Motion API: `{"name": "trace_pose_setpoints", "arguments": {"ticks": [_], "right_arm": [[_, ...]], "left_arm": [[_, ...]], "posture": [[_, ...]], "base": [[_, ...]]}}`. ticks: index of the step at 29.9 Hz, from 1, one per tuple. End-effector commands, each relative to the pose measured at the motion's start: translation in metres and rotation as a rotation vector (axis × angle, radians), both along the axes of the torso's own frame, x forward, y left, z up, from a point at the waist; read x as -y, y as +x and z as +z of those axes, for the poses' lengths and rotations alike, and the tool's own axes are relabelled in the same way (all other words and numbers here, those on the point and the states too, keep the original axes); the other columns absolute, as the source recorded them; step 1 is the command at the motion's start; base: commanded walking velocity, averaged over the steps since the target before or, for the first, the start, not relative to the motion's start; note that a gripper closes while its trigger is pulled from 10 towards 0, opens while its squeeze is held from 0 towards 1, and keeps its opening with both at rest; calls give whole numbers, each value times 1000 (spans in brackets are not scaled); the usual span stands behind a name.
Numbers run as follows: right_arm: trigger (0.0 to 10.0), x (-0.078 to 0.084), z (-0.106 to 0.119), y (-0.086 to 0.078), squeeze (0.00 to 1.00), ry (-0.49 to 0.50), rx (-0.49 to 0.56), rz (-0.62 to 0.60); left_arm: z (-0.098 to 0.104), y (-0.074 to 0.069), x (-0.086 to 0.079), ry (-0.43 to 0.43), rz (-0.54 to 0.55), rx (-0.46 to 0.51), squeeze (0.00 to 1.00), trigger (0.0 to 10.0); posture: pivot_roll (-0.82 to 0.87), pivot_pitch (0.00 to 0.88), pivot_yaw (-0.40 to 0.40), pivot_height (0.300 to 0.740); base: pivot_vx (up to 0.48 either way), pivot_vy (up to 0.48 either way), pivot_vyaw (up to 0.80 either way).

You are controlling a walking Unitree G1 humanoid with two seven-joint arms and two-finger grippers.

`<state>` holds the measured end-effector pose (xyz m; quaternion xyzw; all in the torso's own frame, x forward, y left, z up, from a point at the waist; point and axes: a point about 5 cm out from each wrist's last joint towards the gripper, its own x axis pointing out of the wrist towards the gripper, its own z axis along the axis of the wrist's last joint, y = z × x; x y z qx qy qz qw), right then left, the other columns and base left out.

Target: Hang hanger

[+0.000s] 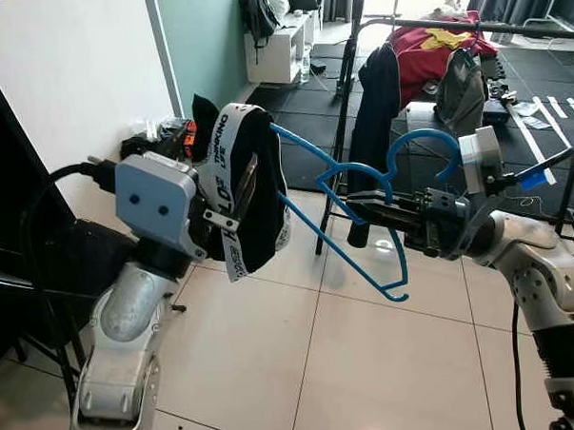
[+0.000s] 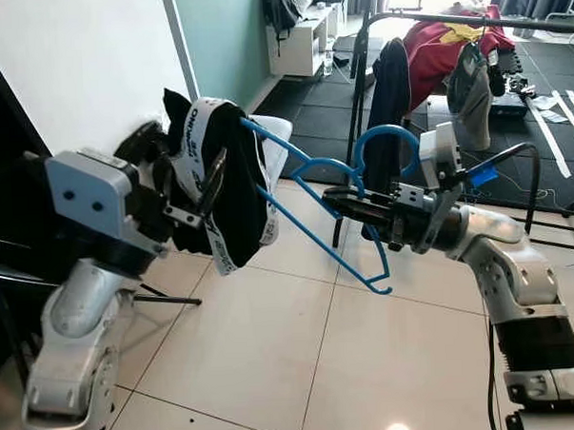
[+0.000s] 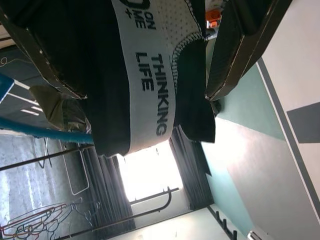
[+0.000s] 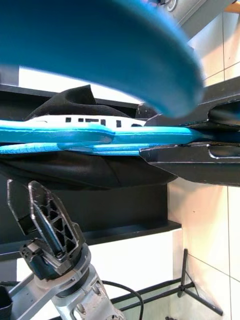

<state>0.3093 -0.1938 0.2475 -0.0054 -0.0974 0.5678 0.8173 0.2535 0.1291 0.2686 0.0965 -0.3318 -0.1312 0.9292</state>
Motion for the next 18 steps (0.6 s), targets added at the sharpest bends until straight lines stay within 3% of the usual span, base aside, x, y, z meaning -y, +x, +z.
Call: {"name": "trace_pose_setpoints", "arguments": {"ticks": [1, 7, 18], "right_arm": [[10000, 2, 7, -2, 0, 7, 26, 3], [10000, 1, 8, -4, 0, 6, 31, 14], [10000, 0, 10, -6, 0, 3, 33, 30]], "left_arm": [[-1, -2, 1, 16, -16, 0, 0, 10000], [-7, 0, 1, 50, 14, -20, 0, 10000], [-8, 6, -7, 19, 88, -40, 0, 10000]], "posture": [[-48, 60, 0, 740], [-52, 57, 0, 740], [-58, 57, 3, 740]], "base": [[0, 0, 0], [0, 0, 0], [0, 0, 0]]}}
